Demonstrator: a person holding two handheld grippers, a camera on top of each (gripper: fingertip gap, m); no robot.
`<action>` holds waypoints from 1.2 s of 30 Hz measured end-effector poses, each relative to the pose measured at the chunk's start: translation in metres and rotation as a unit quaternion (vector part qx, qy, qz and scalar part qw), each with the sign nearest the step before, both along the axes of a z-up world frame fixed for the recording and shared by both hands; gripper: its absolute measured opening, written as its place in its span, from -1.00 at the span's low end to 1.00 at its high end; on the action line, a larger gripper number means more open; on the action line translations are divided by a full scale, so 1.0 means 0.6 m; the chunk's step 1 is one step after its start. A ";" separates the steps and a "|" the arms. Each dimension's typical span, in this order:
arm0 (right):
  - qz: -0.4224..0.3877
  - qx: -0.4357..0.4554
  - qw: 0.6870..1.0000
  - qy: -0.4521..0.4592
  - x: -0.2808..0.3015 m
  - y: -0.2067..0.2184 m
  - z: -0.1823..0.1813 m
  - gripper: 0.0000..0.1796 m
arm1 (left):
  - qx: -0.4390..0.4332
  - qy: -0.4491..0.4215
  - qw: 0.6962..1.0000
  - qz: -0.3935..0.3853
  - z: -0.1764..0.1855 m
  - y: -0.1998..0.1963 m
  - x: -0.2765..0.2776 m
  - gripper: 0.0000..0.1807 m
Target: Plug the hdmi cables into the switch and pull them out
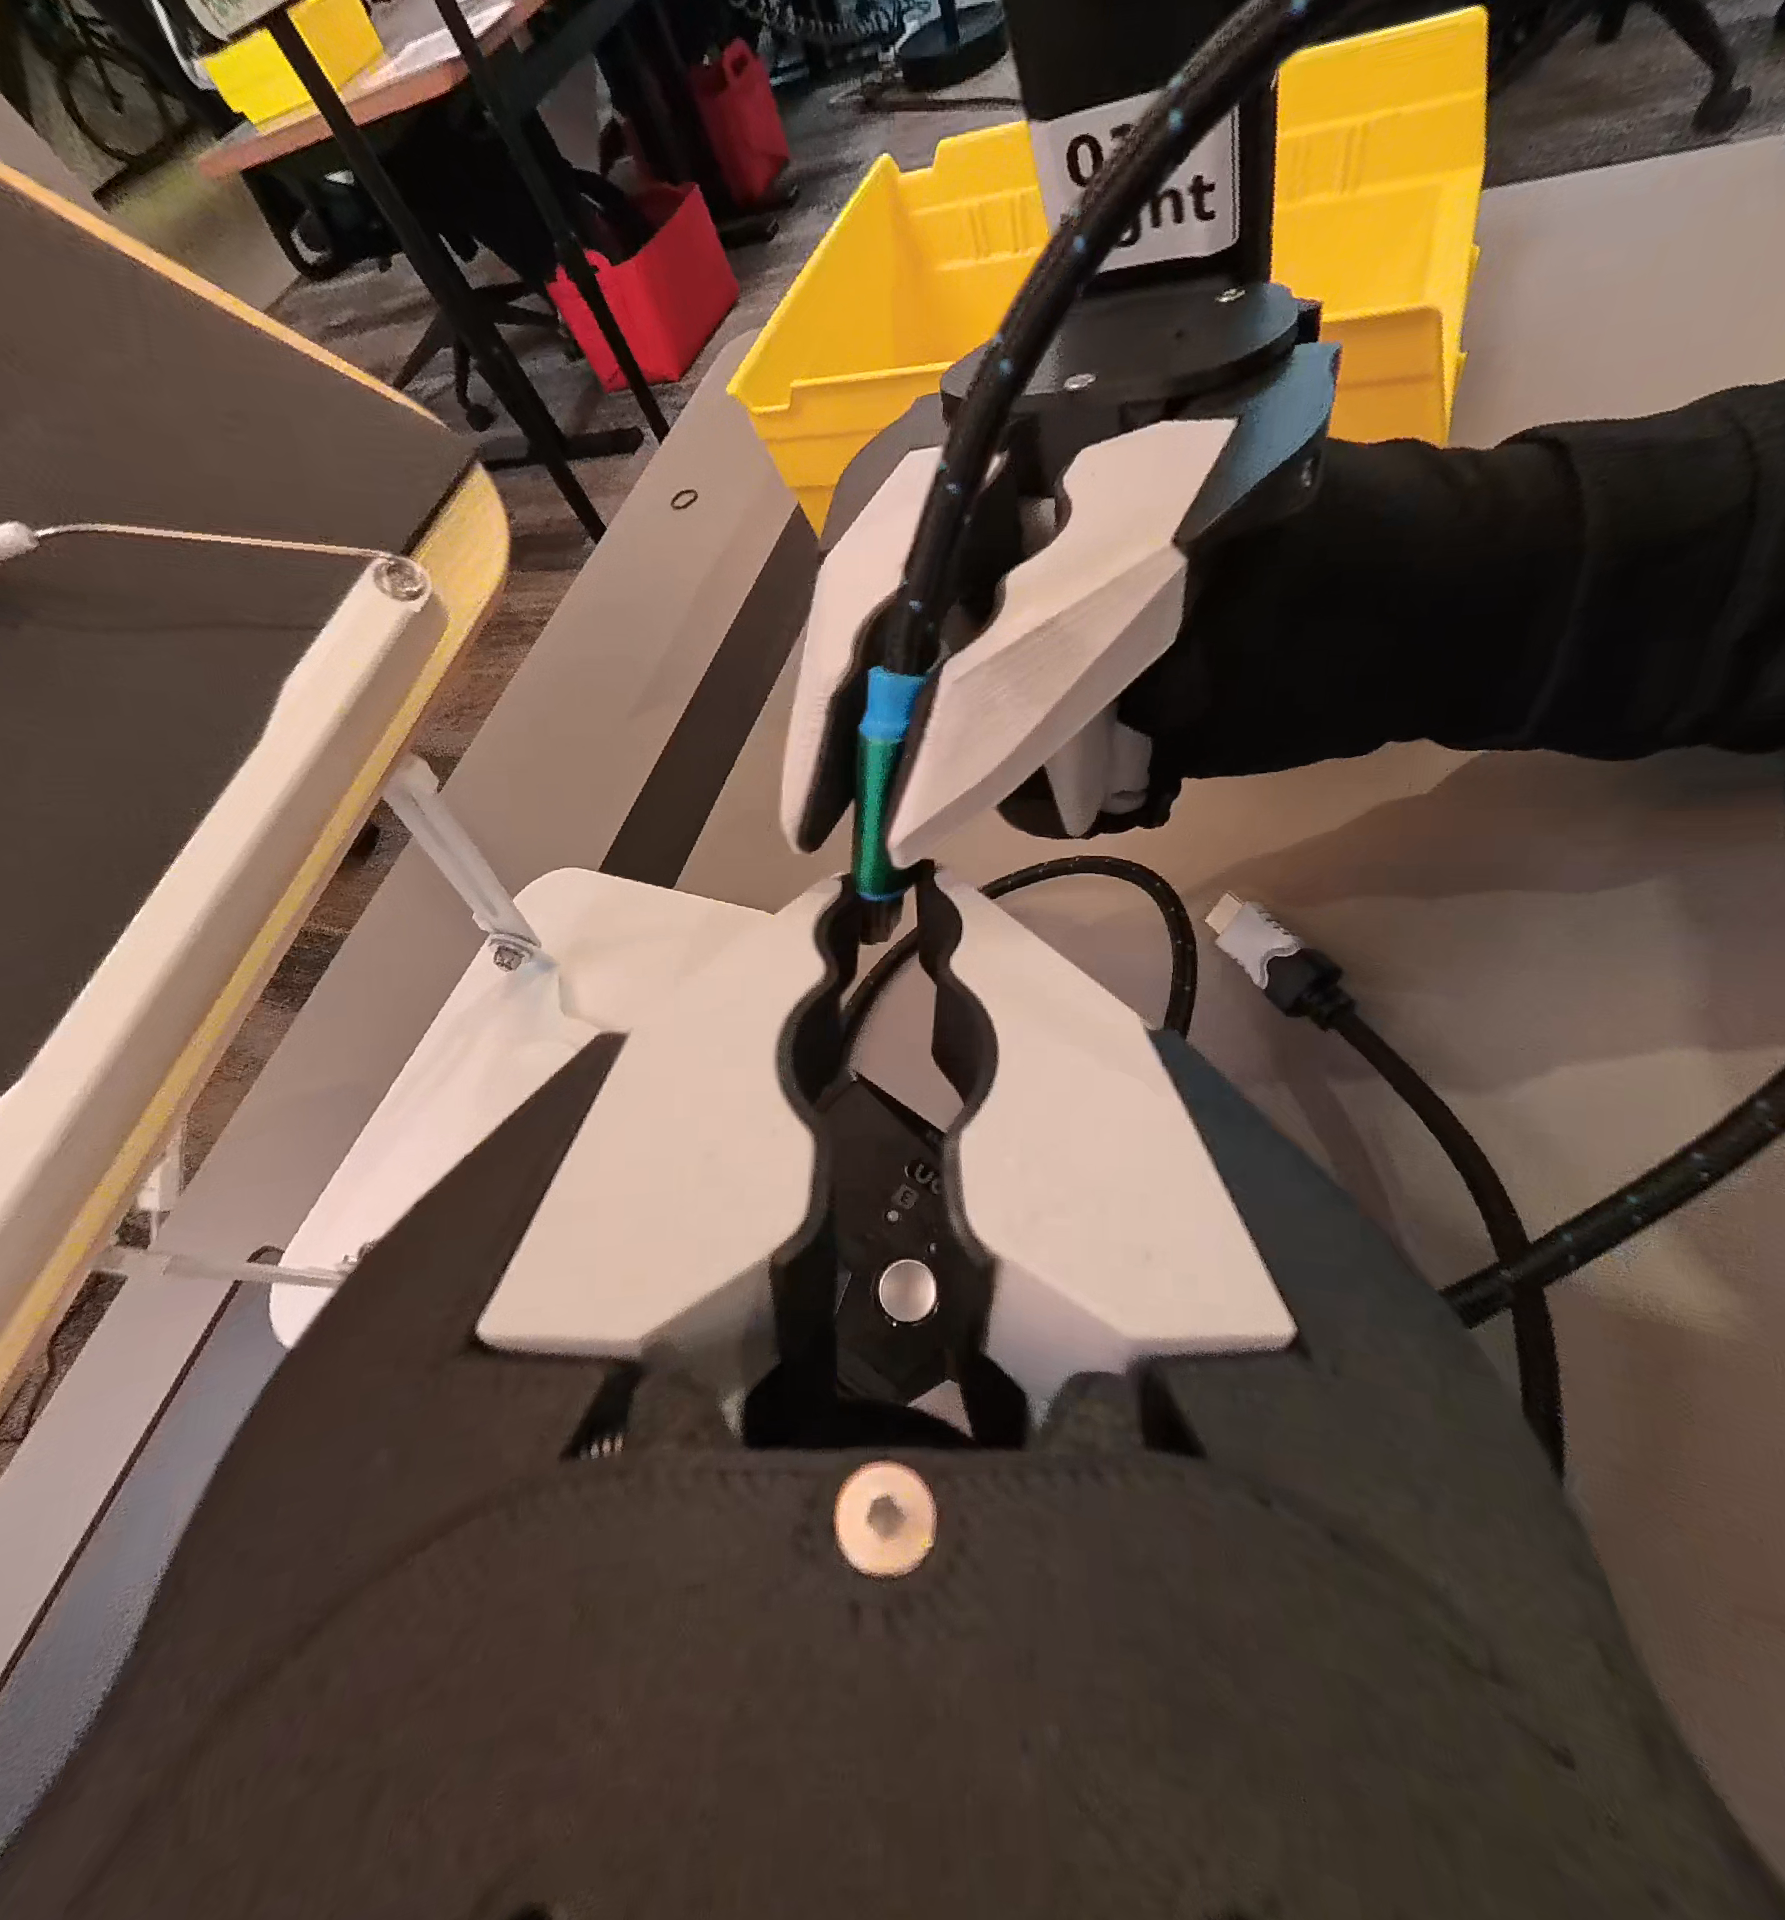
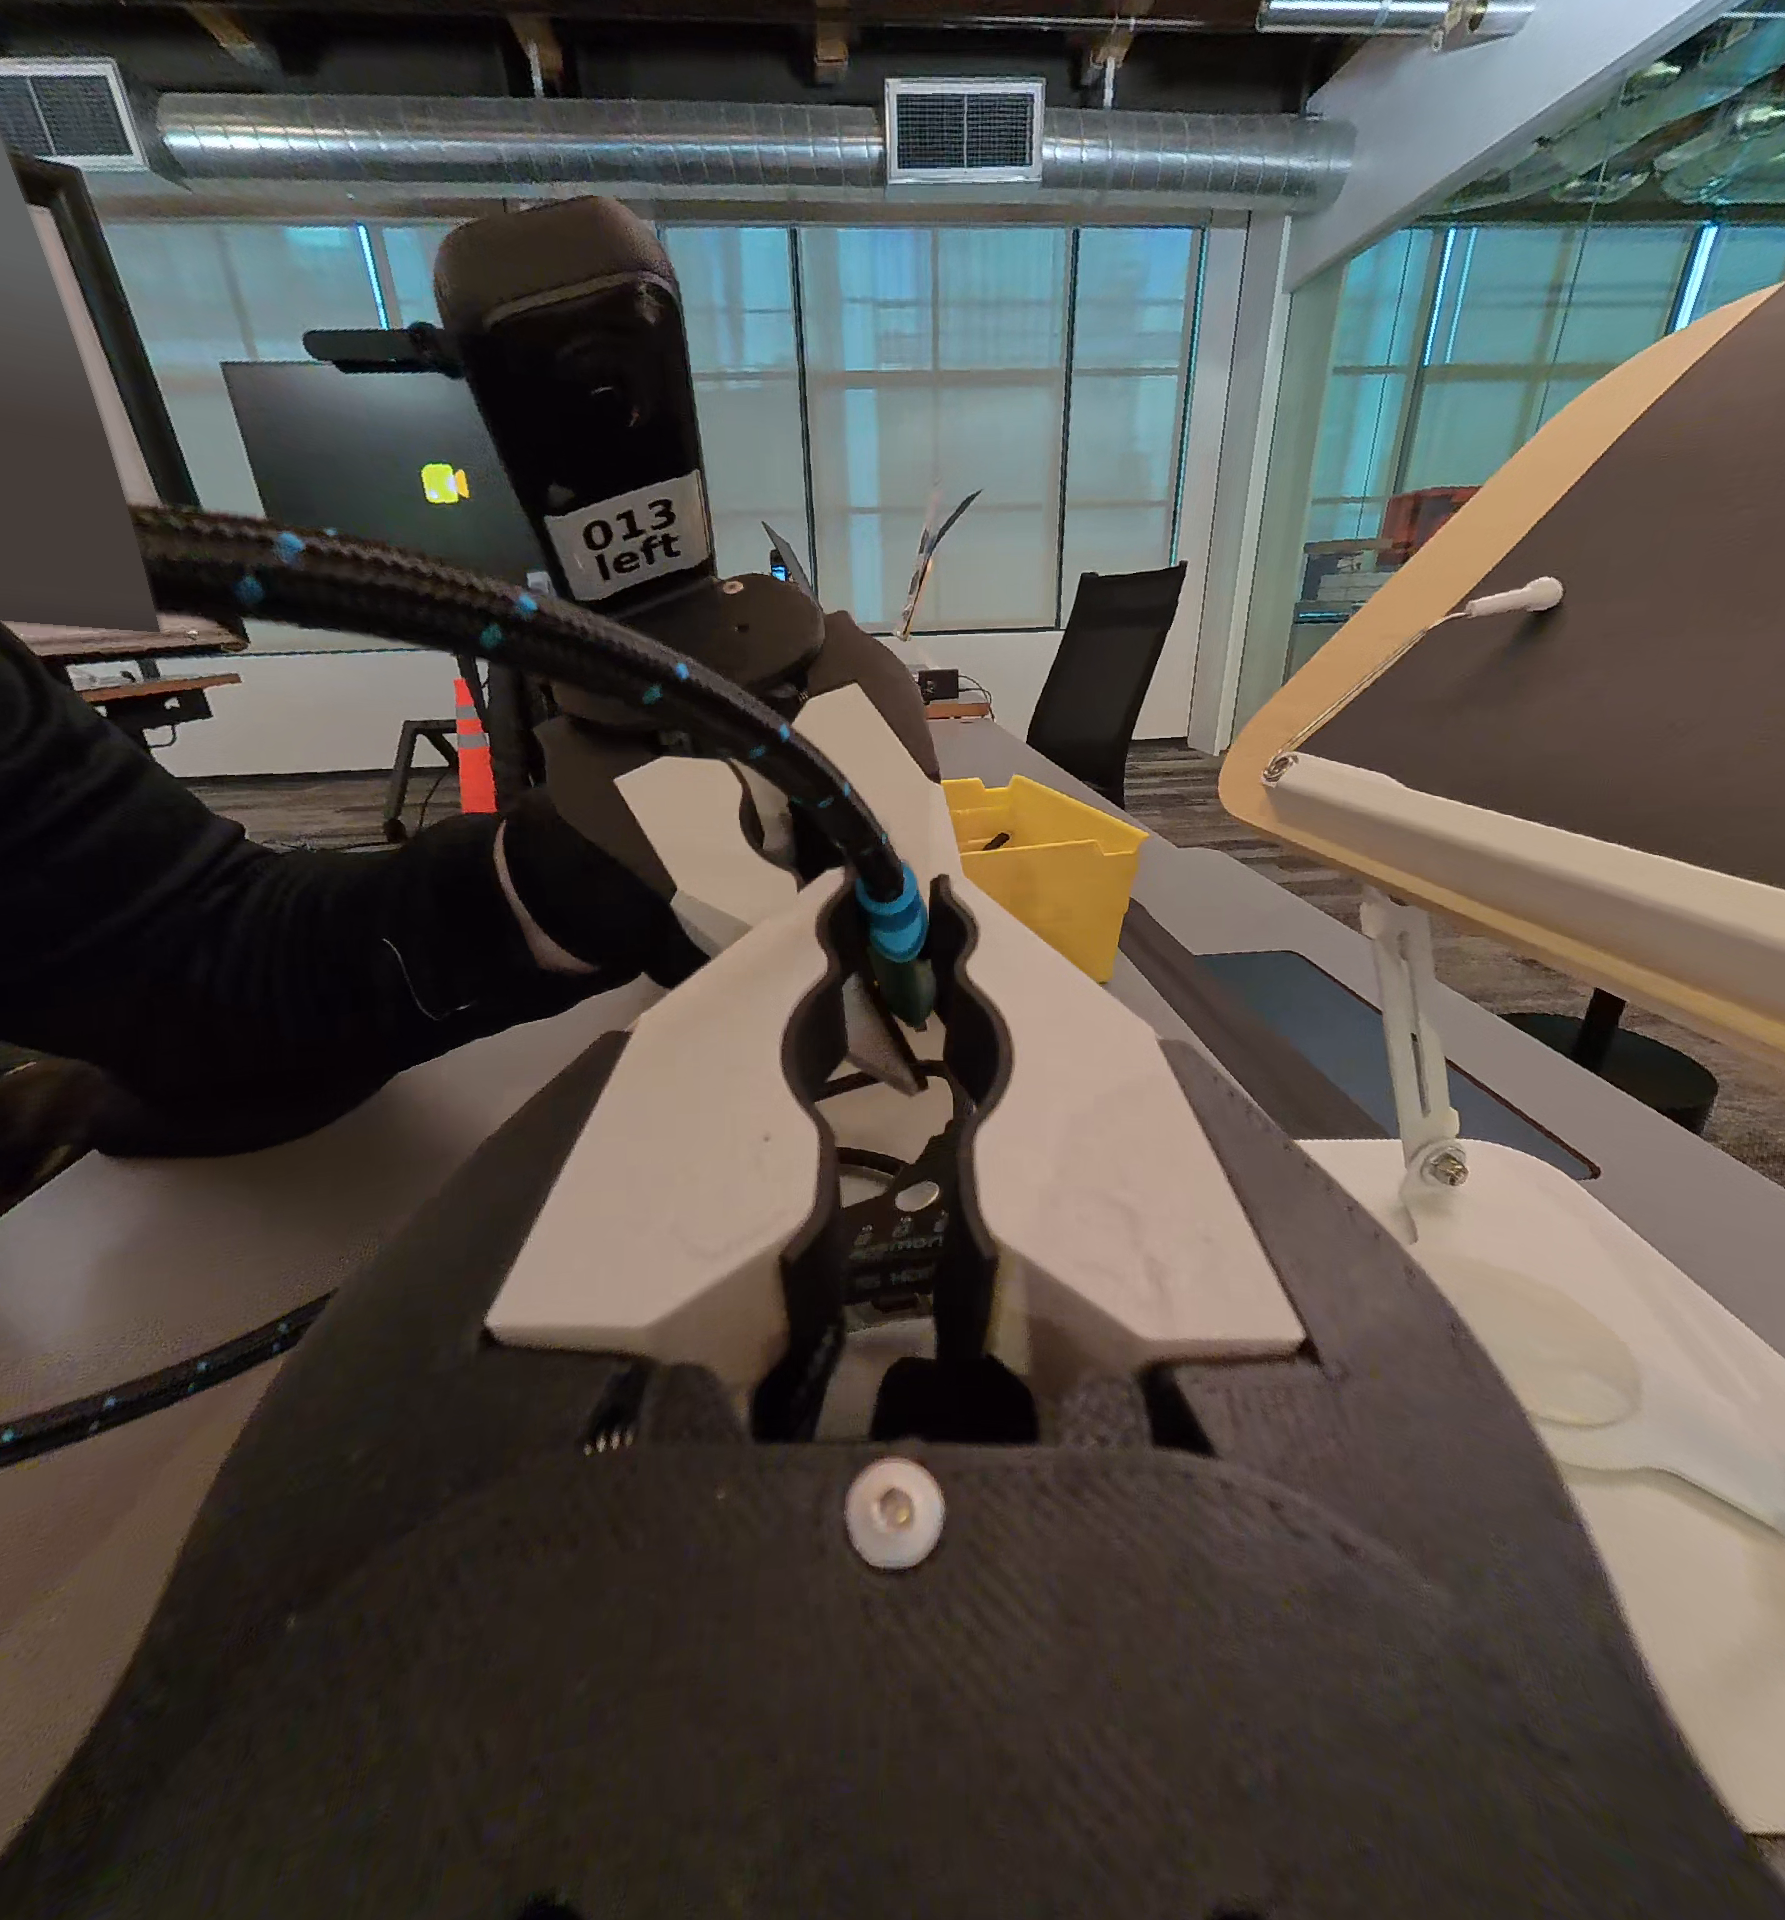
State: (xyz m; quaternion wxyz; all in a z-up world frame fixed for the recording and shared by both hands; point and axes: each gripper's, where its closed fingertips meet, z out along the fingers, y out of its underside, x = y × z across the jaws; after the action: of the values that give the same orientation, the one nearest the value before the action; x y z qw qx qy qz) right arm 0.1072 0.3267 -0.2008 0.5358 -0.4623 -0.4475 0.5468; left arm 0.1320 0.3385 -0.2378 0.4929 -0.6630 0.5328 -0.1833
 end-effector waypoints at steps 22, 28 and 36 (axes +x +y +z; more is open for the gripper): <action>-0.115 -0.034 0.991 0.061 0.125 0.077 0.068 -0.58 | 0.197 0.193 0.948 0.158 0.008 0.081 -0.106 -0.92; -0.110 0.024 0.992 -0.049 0.055 0.045 0.042 -0.51 | 0.245 0.247 0.923 0.167 0.002 0.081 -0.090 -0.93; -0.111 0.017 0.986 -0.125 0.007 0.049 -0.024 -0.95 | 0.271 0.245 0.916 0.168 0.009 0.076 -0.076 -0.93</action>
State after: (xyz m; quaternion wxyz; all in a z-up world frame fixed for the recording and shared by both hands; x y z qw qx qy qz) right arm 0.1111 0.3558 -0.2151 0.5408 -0.5646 -0.4662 0.4141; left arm 0.0866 0.3843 -0.2321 0.5314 -0.6081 0.5465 0.2217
